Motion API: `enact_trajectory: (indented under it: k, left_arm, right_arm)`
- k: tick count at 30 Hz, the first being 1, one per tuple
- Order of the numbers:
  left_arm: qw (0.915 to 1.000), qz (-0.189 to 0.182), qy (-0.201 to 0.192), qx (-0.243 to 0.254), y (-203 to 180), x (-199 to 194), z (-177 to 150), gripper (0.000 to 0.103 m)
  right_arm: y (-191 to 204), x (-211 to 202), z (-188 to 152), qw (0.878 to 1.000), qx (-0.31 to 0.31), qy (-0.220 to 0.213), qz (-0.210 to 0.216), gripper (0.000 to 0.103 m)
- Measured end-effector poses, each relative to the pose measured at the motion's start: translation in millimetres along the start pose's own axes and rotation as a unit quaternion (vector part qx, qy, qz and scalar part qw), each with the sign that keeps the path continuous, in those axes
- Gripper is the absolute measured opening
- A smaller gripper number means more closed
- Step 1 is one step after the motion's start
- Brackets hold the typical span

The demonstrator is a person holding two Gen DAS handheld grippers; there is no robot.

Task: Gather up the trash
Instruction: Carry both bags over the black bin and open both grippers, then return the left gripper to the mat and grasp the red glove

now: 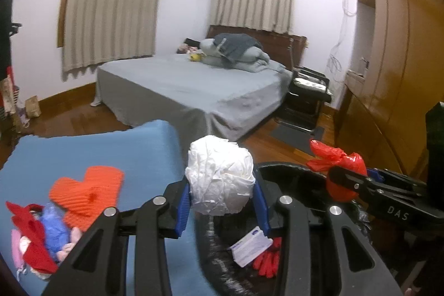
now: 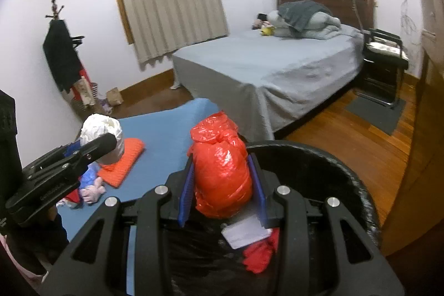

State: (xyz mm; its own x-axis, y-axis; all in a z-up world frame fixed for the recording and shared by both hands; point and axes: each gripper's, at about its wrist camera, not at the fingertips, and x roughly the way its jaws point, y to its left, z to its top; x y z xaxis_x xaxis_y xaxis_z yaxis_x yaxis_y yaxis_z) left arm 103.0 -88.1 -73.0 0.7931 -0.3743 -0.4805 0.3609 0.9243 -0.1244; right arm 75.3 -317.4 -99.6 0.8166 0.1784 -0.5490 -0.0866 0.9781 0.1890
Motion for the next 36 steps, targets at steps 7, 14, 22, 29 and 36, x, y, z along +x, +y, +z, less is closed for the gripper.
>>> enact_trajectory:
  k: [7, 14, 22, 29, 36]
  left_arm:
    - [0.9990, -0.035, 0.020, 0.017, -32.0, 27.4, -2.5, 0.039]
    - [0.9965, -0.069, 0.038, 0.028, -55.9, 46.5, -7.8, 0.065]
    - [0.9997, -0.007, 0.012, 0.019, -28.0, 22.4, -2.1, 0.082]
    - [0.9968, 0.079, -0.006, -0.015, 33.8, -16.0, -3.5, 0.087]
    - [0.9880, 0.151, -0.007, -0.033, 80.7, -45.5, -19.8, 0.087]
  right_arm:
    - [-28.1, -4.4, -9.5, 0.999, 0.015, 0.002, -0.030, 0.036]
    - [-46.5, -8.8, -15.4, 0.997, 0.033, 0.000, -0.069, 0.064]
    - [-43.7, -20.1, -10.8, 0.995, 0.038, -0.037, -0.080, 0.098]
    - [-8.7, -6.5, -1.3, 0.999, 0.020, -0.036, -0.034, 0.098]
    - [48.1, 18.5, 3.5, 1.000, -0.013, -0.019, 0.016, 0.098]
